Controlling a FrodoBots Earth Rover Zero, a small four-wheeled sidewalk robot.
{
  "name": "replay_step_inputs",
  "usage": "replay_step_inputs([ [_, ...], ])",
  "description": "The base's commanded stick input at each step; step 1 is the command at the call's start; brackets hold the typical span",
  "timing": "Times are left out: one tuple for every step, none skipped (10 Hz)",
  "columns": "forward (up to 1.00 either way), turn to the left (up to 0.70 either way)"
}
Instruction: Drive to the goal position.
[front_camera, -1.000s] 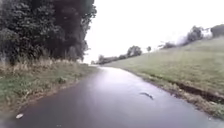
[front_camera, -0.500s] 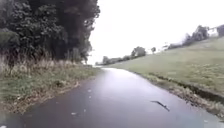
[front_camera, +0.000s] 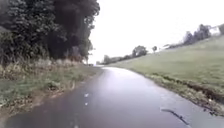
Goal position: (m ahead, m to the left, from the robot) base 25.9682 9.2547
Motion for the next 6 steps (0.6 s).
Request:
replay_step_inputs([
  [0.7, 0.0],
  [0.7, 0.0],
  [0.7, 0.0],
  [0.7, -0.04],
  [0.7, -0.09],
  [0.7, -0.12],
])
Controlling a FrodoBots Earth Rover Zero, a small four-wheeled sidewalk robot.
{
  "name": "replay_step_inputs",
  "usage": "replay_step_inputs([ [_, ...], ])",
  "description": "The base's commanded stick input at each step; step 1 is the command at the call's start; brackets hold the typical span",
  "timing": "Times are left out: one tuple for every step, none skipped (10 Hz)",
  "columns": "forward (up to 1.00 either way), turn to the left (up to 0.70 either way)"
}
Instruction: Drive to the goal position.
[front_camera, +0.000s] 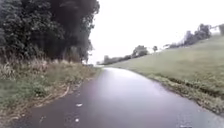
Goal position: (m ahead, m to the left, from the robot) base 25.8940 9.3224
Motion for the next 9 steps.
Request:
replay_step_inputs([
  [0.7, -0.13],
  [0.7, -0.13],
  [0.7, -0.09],
  [0.7, -0.04],
  [0.7, -0.06],
  [0.7, -0.07],
  [0.7, -0.12],
  [0.7, -0.09],
  [0.7, -0.07],
])
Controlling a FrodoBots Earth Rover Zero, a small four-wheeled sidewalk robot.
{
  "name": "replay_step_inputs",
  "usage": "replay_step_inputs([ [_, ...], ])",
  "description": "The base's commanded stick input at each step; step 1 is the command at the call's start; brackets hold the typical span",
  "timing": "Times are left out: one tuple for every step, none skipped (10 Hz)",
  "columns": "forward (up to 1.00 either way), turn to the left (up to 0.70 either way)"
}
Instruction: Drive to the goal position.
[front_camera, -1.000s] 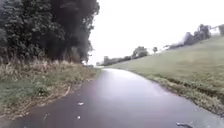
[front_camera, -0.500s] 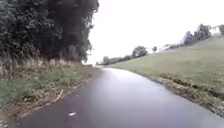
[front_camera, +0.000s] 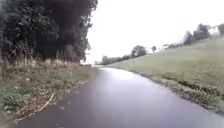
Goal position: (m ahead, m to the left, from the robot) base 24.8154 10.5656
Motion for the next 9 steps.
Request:
replay_step_inputs([
  [0.7, -0.04],
  [0.7, -0.02],
  [0.7, -0.03],
  [0.7, -0.02],
  [0.7, -0.01],
  [0.7, 0.0],
  [0.7, 0.0],
  [0.7, 0.0],
  [0.7, 0.0],
])
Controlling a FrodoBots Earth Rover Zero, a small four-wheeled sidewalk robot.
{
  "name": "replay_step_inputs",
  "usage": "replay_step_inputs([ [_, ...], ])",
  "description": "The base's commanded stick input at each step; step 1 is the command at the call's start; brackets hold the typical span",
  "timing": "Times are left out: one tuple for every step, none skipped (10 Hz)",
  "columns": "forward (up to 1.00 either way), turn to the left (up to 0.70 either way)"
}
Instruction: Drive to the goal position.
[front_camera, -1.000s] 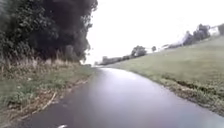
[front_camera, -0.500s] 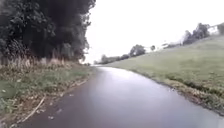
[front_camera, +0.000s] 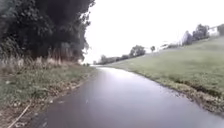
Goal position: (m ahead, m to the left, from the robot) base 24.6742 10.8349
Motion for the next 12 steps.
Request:
replay_step_inputs([
  [0.7, 0.0],
  [0.7, 0.0],
  [0.7, 0.0],
  [0.73, 0.0],
  [0.8, 0.0],
  [0.85, 0.0],
  [0.85, 0.0],
  [0.85, 0.0],
  [0.85, 0.0],
  [0.85, 0.0],
  [0.85, 0.0],
  [0.85, 0.0],
])
